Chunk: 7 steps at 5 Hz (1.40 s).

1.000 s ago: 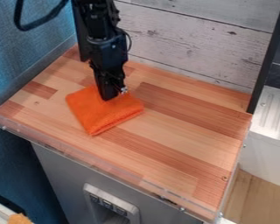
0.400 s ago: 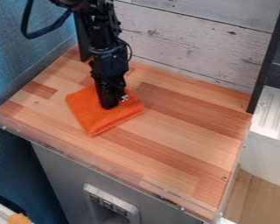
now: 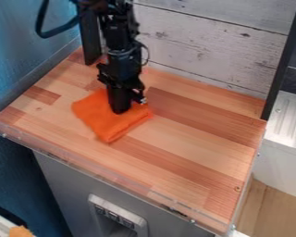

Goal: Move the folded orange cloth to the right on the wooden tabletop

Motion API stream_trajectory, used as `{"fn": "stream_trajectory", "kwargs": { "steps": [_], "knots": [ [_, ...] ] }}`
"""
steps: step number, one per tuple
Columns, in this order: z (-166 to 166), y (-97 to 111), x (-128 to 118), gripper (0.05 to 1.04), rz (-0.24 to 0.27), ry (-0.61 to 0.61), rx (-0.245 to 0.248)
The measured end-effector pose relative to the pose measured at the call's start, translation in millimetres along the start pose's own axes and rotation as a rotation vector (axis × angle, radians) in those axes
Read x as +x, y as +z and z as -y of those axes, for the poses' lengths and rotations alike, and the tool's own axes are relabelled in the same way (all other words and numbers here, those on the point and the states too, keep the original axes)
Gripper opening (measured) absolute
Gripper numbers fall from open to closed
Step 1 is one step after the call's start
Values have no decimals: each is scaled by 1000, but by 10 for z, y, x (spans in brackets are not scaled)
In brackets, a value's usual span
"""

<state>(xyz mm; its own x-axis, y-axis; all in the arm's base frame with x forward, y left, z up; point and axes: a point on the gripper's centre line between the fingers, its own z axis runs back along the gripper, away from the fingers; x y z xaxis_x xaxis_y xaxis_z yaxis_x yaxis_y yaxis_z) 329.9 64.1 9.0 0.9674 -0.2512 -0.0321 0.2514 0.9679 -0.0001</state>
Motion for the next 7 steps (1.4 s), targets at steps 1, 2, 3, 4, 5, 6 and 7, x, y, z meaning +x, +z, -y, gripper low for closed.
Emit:
{"fn": "stream_trajectory", "kwargs": {
  "steps": [1, 2, 3, 4, 5, 6, 7],
  "knots": [
    [125, 20, 126, 63, 3, 63, 17],
    [253, 25, 202, 63, 7, 119, 27],
    [320, 30, 274, 63, 14, 165, 32],
    [348, 30, 373, 63, 19, 197, 24],
    [381, 43, 428, 63, 24, 227, 8],
    [428, 46, 458, 63, 29, 249, -4],
    [439, 43, 472, 63, 38, 260, -12]
  ]
}}
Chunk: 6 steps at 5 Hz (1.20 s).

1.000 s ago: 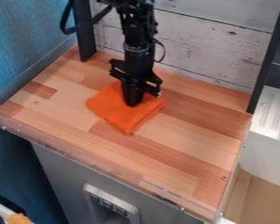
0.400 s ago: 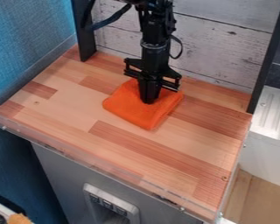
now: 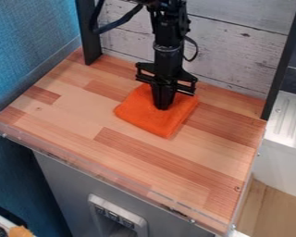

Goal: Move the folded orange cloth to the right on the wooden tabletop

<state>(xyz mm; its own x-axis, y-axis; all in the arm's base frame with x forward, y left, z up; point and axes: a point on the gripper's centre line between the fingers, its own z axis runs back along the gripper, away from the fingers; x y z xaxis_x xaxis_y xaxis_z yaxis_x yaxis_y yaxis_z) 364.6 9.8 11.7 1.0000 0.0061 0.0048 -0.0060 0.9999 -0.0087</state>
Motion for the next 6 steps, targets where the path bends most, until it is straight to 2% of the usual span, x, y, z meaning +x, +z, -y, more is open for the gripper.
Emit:
{"fn": "stream_trajectory", "kwargs": {
  "steps": [1, 2, 4, 5, 6],
  "knots": [
    [20, -5, -15, 89, 2, 12, -9],
    [40, 32, -57, 243, -35, 14, -18],
    [-41, 485, 32, 791, -29, -8, -19],
    [-190, 701, 46, 997, -21, 0, -14],
    [-296, 863, 86, 999, -14, -7, -10]
  ]
}}
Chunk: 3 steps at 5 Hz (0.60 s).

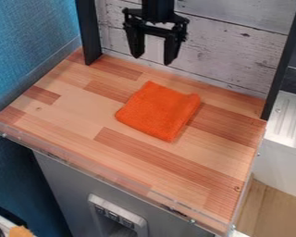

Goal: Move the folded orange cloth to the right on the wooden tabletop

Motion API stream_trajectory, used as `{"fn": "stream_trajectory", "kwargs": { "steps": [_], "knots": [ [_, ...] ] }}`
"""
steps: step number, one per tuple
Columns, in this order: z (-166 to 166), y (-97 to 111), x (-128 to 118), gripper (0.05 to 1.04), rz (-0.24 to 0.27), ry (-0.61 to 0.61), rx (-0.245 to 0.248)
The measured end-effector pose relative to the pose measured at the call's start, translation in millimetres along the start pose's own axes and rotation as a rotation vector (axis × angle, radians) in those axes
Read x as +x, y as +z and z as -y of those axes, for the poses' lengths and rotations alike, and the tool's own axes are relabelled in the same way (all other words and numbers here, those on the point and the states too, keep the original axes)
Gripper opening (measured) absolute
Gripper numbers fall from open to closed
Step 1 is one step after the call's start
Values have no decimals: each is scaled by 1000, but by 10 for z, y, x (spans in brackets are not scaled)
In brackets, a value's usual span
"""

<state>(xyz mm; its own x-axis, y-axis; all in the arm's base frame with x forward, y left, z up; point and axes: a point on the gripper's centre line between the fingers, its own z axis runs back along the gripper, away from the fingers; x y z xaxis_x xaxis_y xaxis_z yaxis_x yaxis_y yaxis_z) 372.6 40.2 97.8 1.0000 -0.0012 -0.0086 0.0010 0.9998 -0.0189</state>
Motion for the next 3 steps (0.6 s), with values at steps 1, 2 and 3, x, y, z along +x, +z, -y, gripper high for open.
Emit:
{"fn": "stream_trajectory", "kwargs": {
  "steps": [1, 2, 3],
  "knots": [
    [-127, 69, 2, 997, -1, 1, 7],
    [-267, 169, 46, 999, 27, 1, 15],
    [-373, 217, 56, 997, 40, 1, 19]
  ]
}}
